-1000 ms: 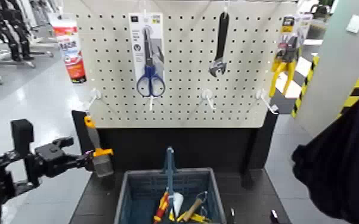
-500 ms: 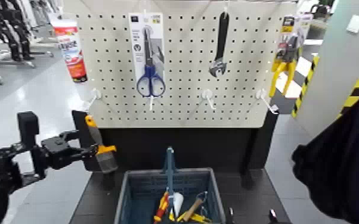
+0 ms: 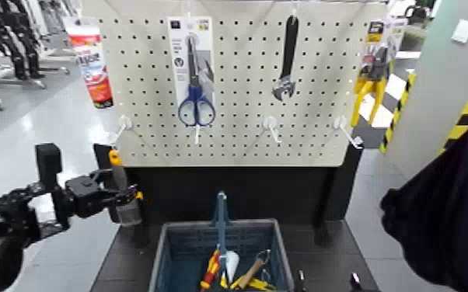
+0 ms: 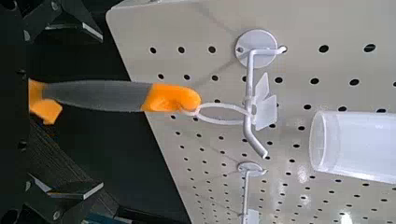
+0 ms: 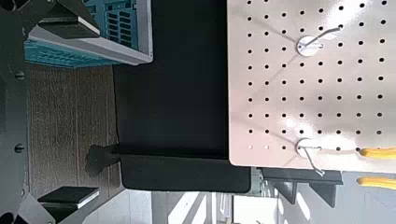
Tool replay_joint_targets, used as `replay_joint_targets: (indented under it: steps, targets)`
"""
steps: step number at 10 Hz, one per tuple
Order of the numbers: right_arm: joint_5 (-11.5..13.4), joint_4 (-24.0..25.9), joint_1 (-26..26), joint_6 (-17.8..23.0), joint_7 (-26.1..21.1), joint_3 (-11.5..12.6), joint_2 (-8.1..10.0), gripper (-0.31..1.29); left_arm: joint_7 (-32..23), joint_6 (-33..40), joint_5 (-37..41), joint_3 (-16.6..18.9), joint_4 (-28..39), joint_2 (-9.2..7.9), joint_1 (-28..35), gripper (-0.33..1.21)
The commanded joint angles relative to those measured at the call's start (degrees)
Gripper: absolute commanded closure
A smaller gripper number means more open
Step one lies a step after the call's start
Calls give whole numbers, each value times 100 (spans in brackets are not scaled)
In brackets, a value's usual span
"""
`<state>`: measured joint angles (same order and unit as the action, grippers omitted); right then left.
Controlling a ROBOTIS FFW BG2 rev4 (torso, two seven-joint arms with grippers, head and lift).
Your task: Put the yellow paint brush into the crate.
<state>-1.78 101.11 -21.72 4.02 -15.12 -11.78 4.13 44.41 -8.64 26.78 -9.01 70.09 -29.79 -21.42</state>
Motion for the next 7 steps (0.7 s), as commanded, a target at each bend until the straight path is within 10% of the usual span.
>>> replay_joint_targets:
  steps: [1,3,7]
  targets:
    - [-15,-3,1,29,9,0,0,11,-21,-6,-32,4,-21,17,-11,71]
    - [-15,-12,1,38,9,0,9,11,-100,-24,-111,30,5,35,-11,103]
    - [-32,-30,-8,47,9,9,9,12,-214,-41,-199,39,93,52,7,117]
